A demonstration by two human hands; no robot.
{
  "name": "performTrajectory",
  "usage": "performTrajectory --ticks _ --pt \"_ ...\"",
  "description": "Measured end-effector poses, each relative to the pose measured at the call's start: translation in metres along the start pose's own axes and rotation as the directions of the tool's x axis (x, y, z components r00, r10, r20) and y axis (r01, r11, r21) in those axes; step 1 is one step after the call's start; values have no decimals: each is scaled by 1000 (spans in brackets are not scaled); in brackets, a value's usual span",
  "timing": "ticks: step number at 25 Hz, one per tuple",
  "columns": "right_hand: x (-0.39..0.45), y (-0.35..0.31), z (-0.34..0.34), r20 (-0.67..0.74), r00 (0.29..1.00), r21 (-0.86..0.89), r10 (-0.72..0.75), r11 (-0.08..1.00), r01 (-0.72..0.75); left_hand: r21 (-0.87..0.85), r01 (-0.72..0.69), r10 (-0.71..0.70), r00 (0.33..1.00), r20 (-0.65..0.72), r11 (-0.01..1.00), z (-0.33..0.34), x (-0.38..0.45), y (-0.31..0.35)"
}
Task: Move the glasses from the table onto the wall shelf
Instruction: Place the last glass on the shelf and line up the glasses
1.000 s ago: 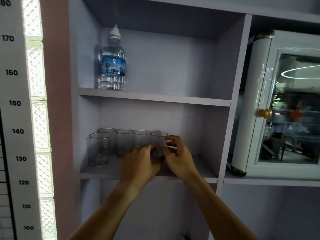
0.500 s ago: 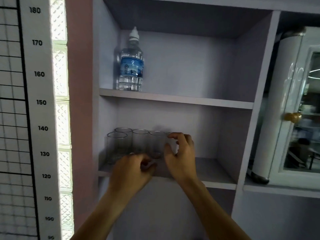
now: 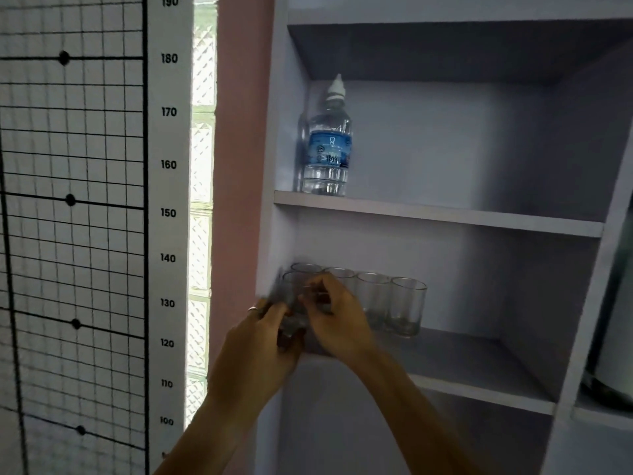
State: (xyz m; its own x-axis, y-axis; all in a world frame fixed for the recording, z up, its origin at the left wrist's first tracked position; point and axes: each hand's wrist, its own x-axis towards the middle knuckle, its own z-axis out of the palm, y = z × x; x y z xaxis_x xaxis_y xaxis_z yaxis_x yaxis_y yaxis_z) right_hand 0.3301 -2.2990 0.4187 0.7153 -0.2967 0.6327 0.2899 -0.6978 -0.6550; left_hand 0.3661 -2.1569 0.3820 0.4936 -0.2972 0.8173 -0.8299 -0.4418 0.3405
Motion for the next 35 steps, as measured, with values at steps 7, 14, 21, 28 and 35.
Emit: performTrajectory --ticks 7,14,21,28,35 --pt "-30 5 -54 -44 998 89 49 995 -45 -113 -33 34 999 6 993 22 12 28" --pt "-50 17 -116 -173 976 47 130 991 -124 -273 -95 127 987 102 957 69 21 77" --pt "-67 33 -157 -257 946 -4 198 979 -206 -323 -135 205 960 192 937 101 21 116" --pt "-68 43 -173 -327 908 21 264 962 -272 -216 -153 202 953 224 964 119 34 135" --pt "-58 53 -171 -275 914 -15 299 949 -315 -218 -127 185 944 272 968 129 36 135"
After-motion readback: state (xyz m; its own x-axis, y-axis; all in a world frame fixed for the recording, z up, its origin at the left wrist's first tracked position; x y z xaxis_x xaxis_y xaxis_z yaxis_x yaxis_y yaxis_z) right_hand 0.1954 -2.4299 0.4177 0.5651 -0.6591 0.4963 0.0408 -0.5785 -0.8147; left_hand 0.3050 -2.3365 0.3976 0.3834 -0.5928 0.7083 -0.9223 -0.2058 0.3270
